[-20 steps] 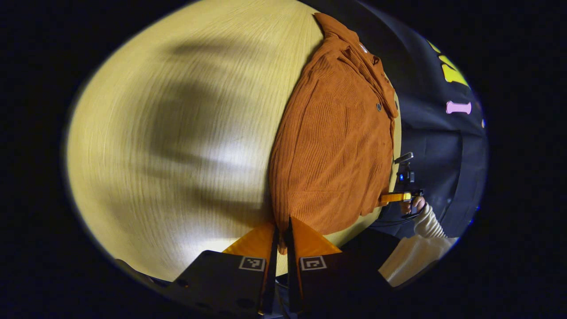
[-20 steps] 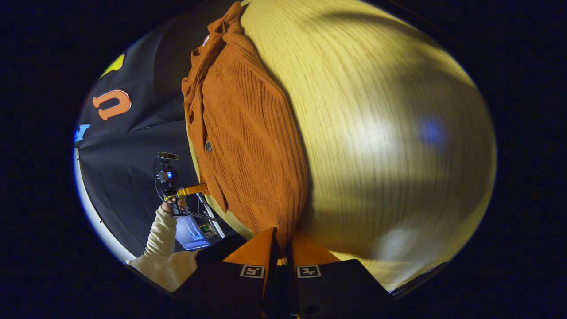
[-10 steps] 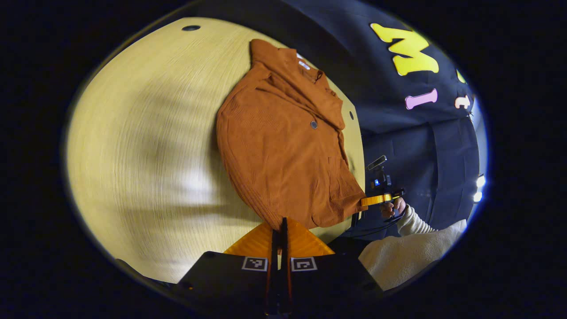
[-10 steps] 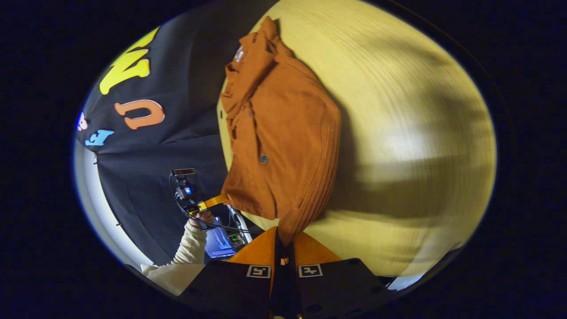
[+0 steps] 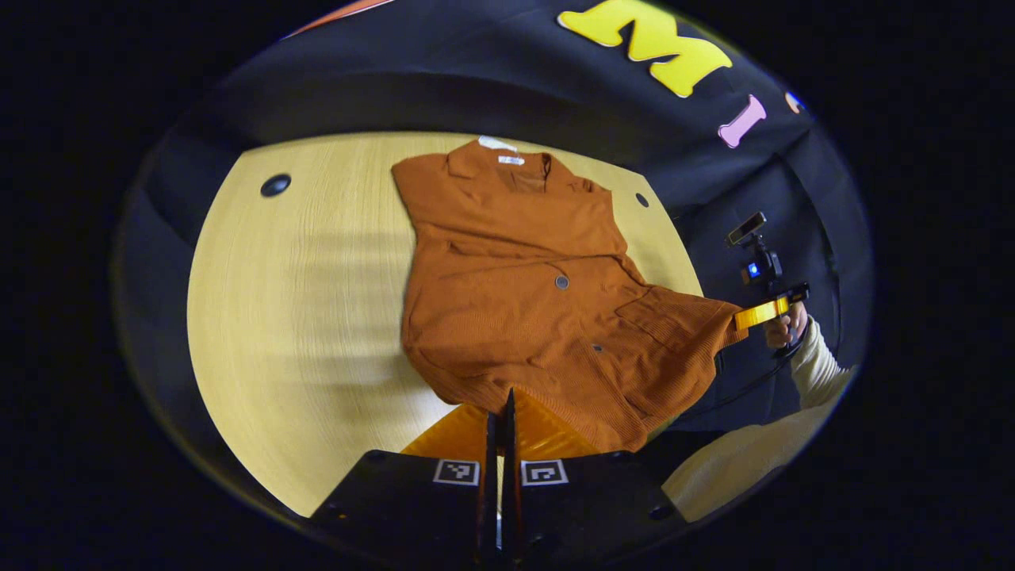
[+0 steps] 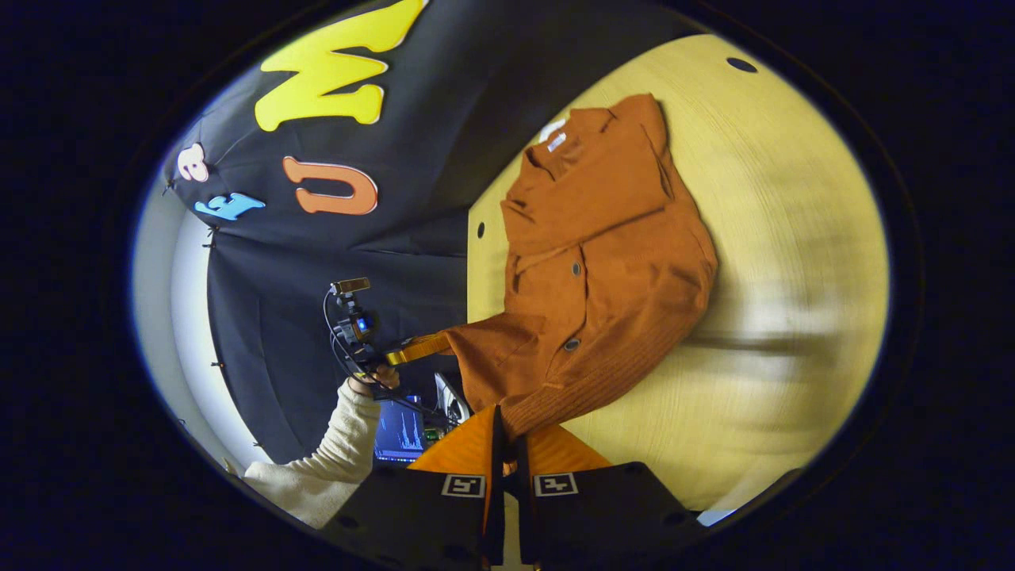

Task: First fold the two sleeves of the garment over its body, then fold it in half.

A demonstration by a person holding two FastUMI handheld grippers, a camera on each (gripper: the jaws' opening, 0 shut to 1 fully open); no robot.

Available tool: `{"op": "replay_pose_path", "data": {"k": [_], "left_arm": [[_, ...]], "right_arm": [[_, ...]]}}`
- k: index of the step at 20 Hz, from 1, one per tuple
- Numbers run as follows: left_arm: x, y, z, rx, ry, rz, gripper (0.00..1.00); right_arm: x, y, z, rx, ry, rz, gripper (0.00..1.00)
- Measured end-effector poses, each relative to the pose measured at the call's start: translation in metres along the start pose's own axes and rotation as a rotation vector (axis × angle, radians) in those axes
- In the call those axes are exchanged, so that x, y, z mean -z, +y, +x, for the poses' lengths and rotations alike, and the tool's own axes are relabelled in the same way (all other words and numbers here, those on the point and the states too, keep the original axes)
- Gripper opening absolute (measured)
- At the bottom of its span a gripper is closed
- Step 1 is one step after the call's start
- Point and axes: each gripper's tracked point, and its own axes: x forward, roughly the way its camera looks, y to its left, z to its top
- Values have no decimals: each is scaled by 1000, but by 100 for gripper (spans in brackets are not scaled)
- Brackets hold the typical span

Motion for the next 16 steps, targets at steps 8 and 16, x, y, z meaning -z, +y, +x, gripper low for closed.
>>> {"op": "replay_pose_path", "data": {"k": [8,16], "left_arm": [[-148,20,33,5,-229,50,5],[-247,117,117,-3,-432,-194,5]], "right_arm": [[-138,-2,-37,8,-189,-38,10],[-281,-83,-33,-69,-427,80,7]]}}
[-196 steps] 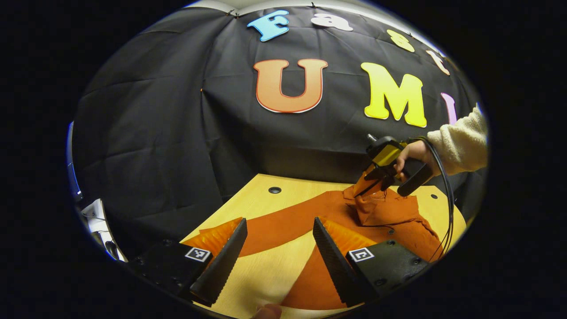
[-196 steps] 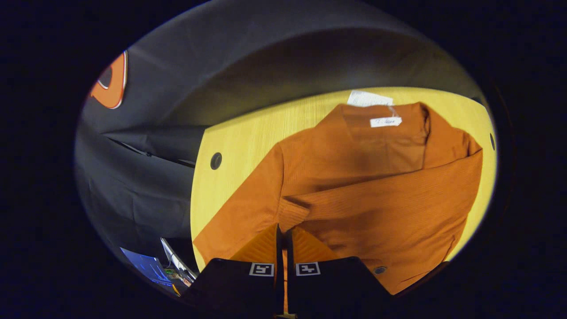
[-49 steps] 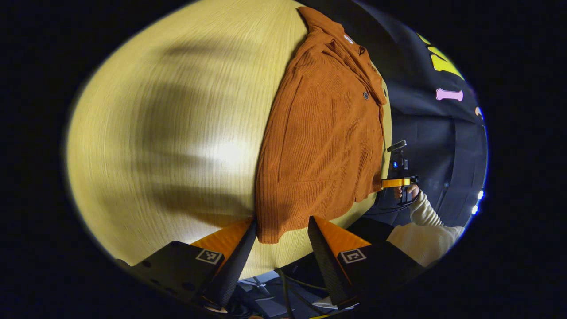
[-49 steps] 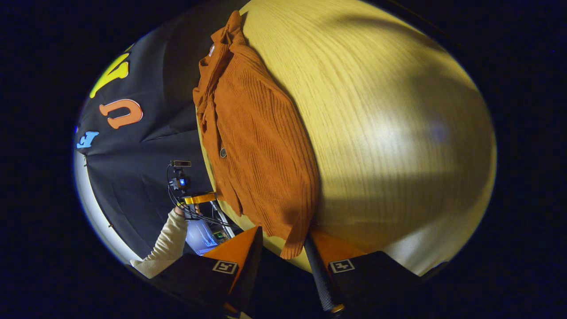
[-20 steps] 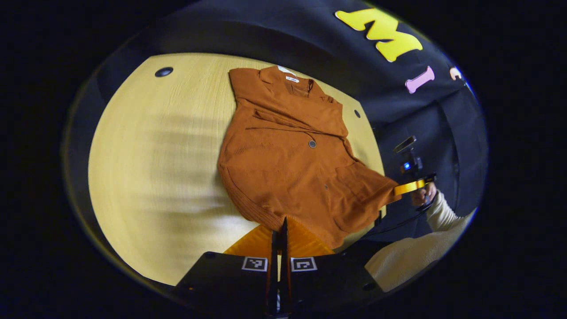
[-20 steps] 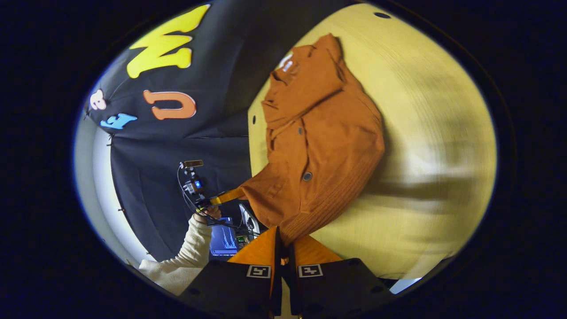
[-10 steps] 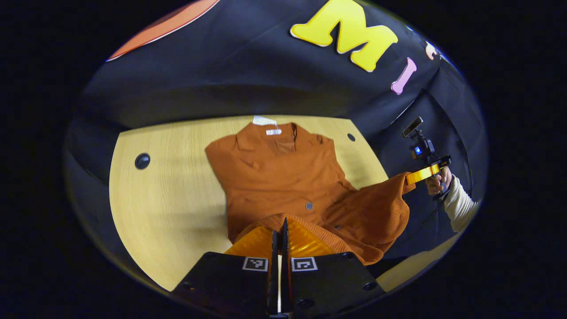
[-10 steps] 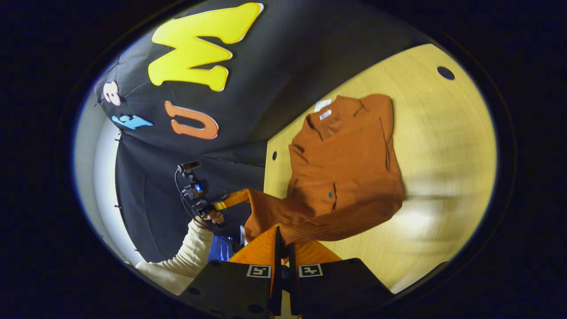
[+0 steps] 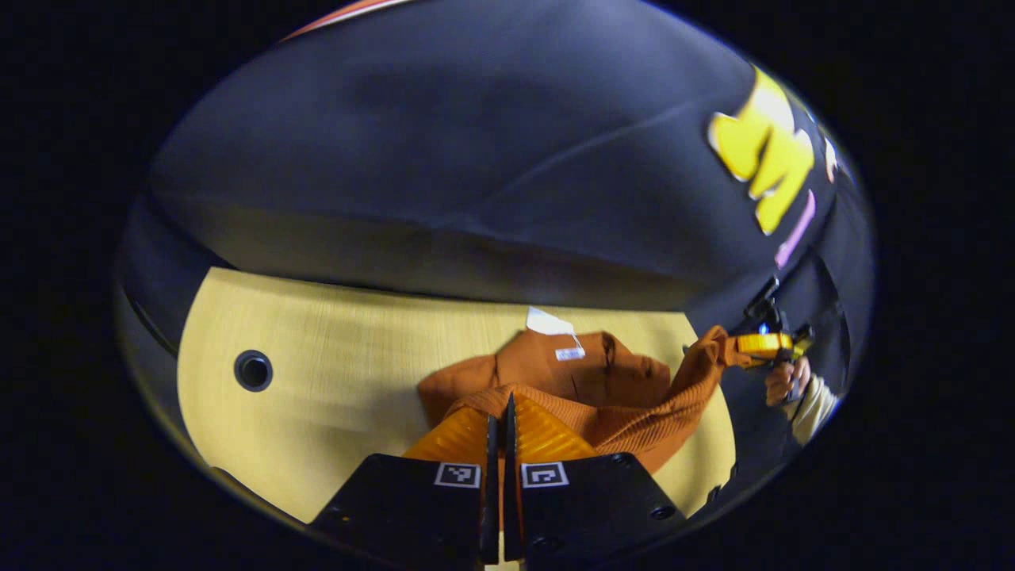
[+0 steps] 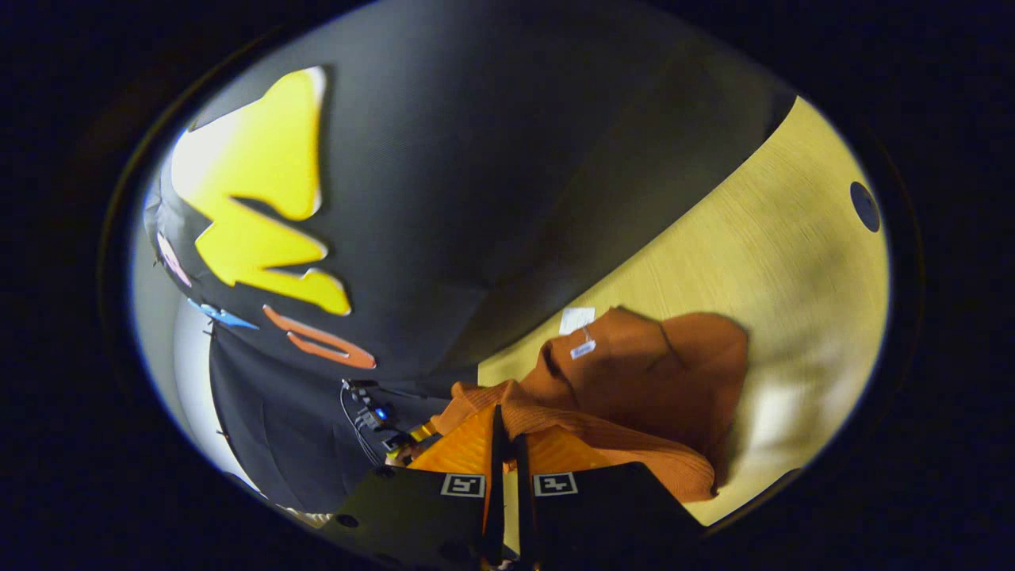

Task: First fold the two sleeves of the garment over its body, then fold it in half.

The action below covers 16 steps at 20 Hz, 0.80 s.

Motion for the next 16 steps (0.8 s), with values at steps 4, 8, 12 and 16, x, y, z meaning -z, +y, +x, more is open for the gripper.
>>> {"op": "replay_pose_path", "data": {"k": [4,8,12,16], "left_arm": [[8,16,55,58,-131,-499,5],[18,20,65,24,-268,-763,5],[9,27,53,-52,-450,-905,5],[16,4,54,-49,-566,-1079,5]], "right_arm": [[-33,-81,1,-10,-197,266,6],[-46,-115,-58,-49,-333,391,8],[-43,-117,-66,-49,-432,437,8],[-42,-110,-61,-7,-580,448,8]]}}
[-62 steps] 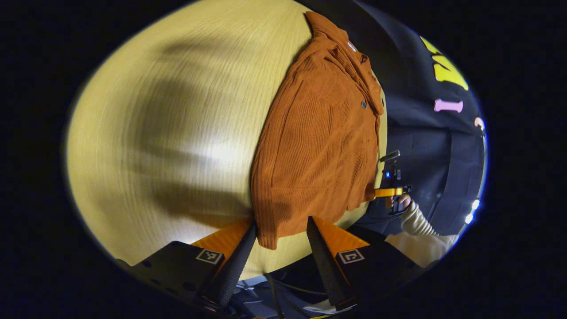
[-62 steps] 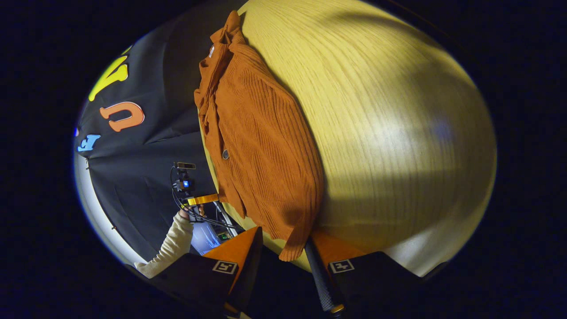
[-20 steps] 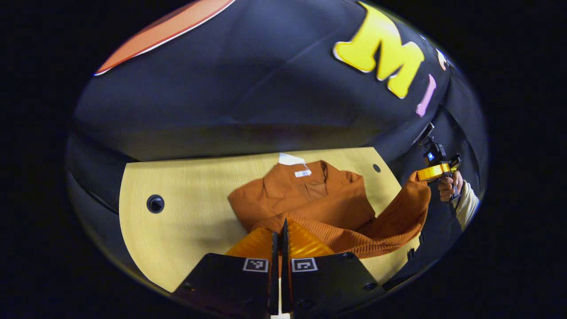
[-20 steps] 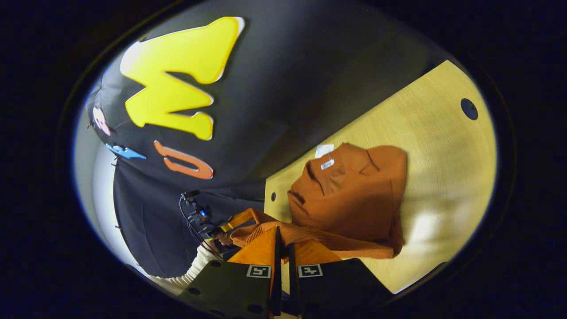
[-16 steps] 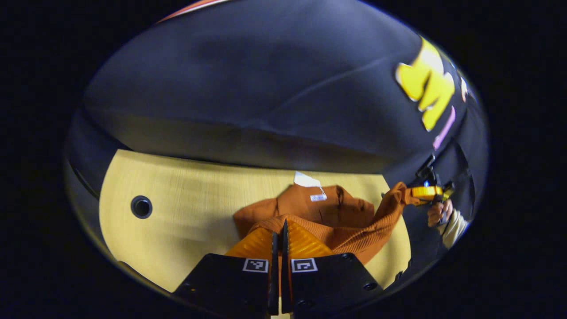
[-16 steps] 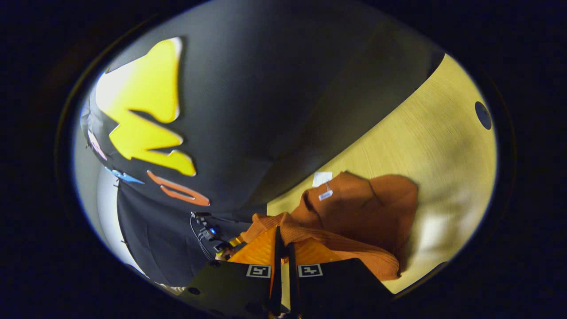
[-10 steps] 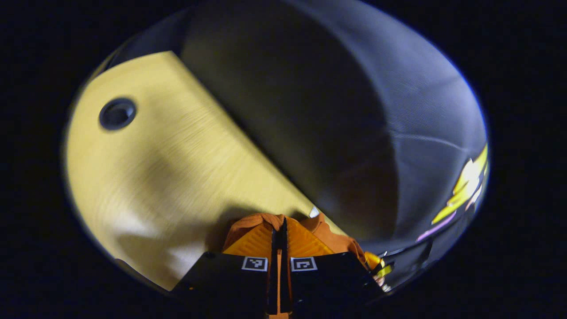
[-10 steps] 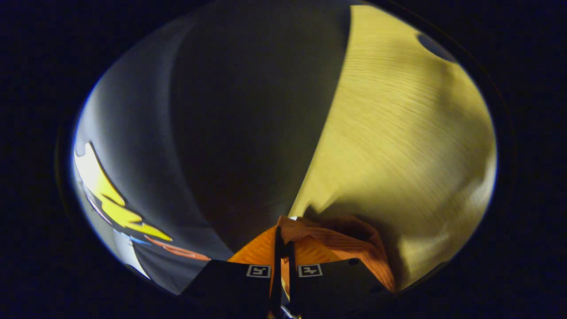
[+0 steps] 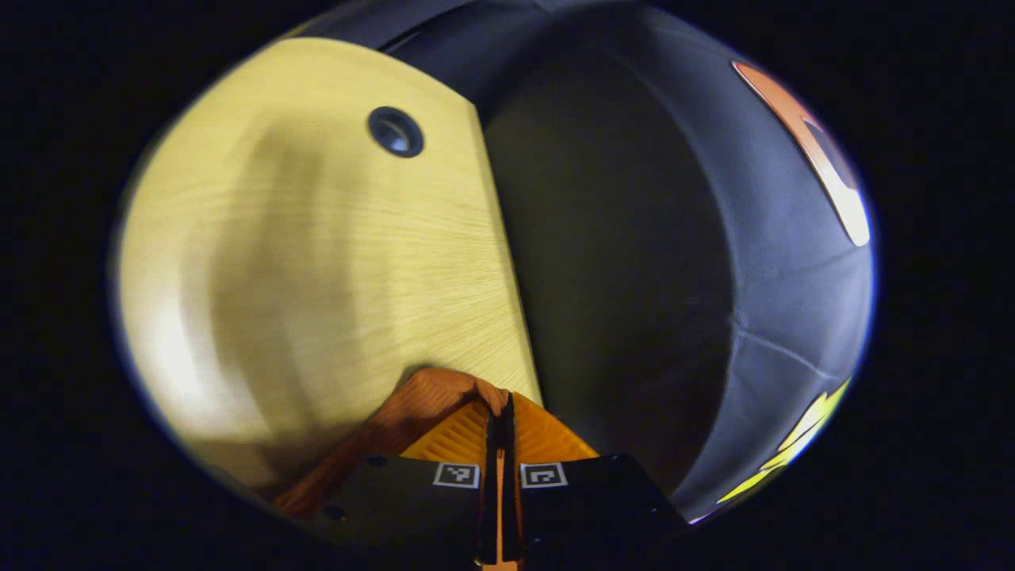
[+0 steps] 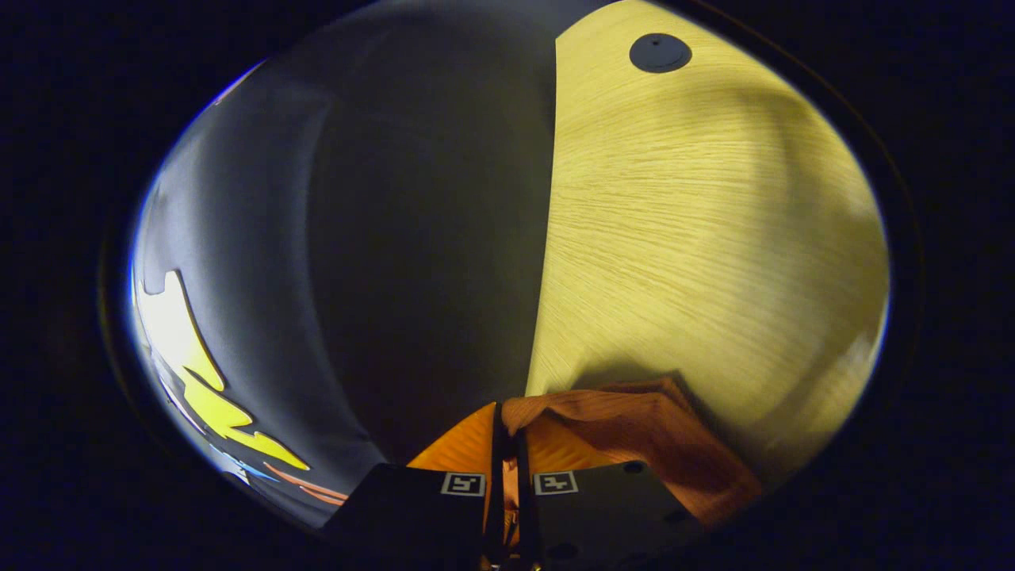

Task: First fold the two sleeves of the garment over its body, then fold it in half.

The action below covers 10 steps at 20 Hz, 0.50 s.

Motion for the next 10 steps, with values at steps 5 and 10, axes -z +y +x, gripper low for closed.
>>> {"op": "replay_pose_path", "data": {"k": [5,10], "left_arm": [[3,-25,-13,123,-92,-170,10],[1,-18,-32,160,-125,-240,11]], "right_arm": [[1,1,2,-32,-73,116,8],[3,6,2,-31,-112,133,8]]}}
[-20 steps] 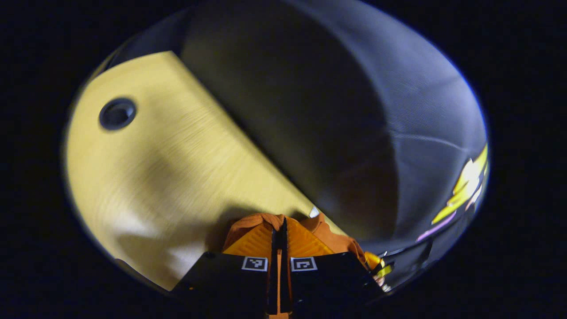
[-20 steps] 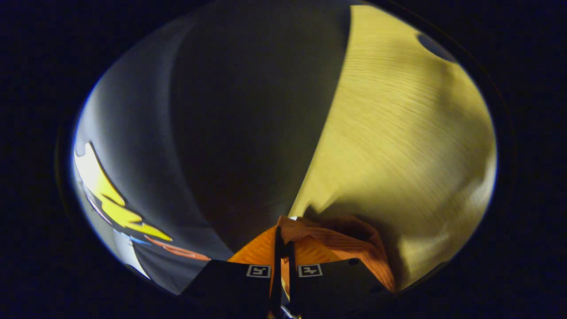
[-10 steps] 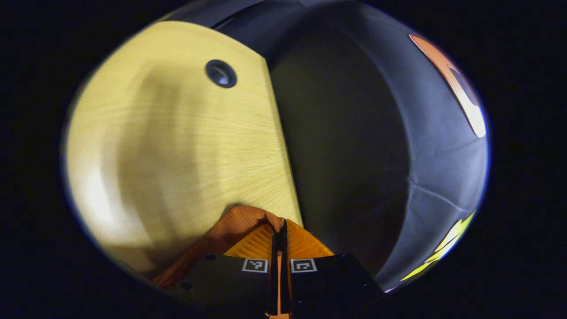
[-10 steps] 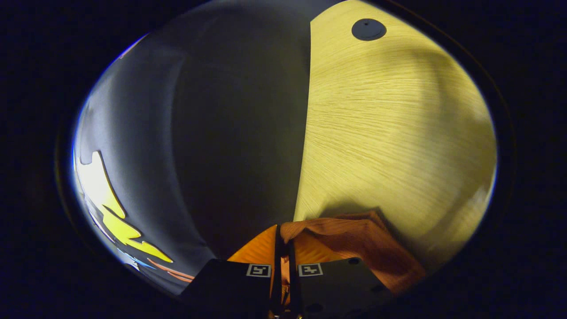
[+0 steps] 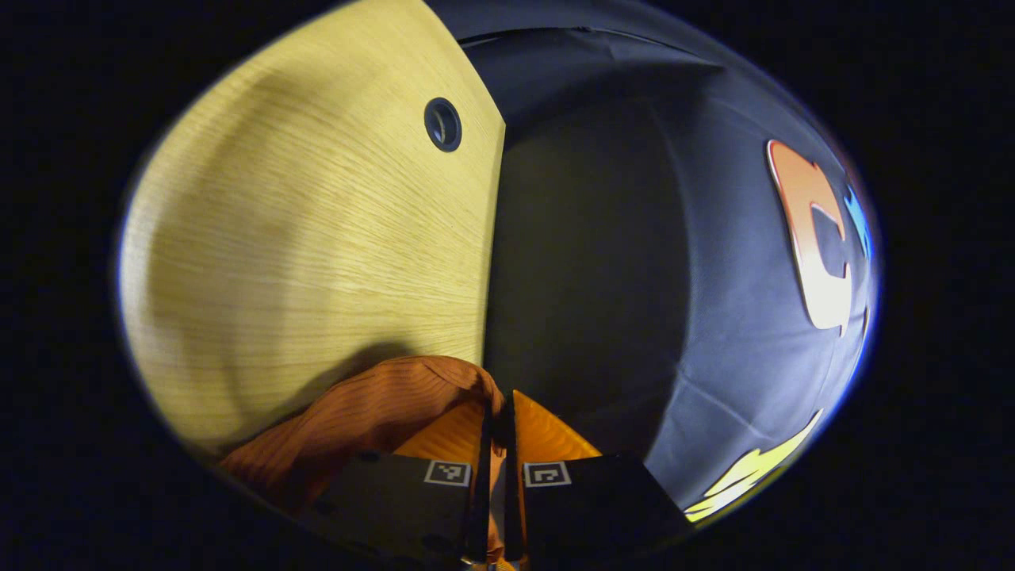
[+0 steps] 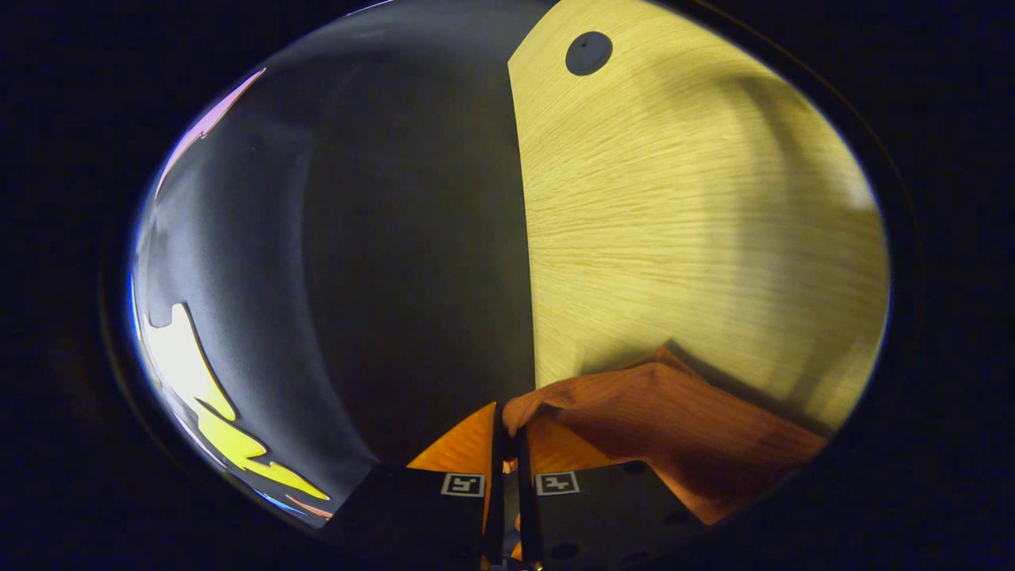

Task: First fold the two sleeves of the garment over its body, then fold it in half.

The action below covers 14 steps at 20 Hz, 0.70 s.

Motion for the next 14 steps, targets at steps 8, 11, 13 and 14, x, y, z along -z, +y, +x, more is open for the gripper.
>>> {"op": "replay_pose_path", "data": {"k": [8,11,13,14], "left_arm": [[-15,-31,8,-2,-17,19,77],[-15,-38,-4,-14,5,41,93],[-14,-55,-21,-23,24,144,94],[-19,-67,-34,-31,21,252,95]], "right_arm": [[-13,31,-14,-30,12,-4,95],[-16,36,-21,-34,28,-55,96],[-21,45,-26,-42,53,-121,91],[-23,53,-32,-66,56,-181,95]]}}
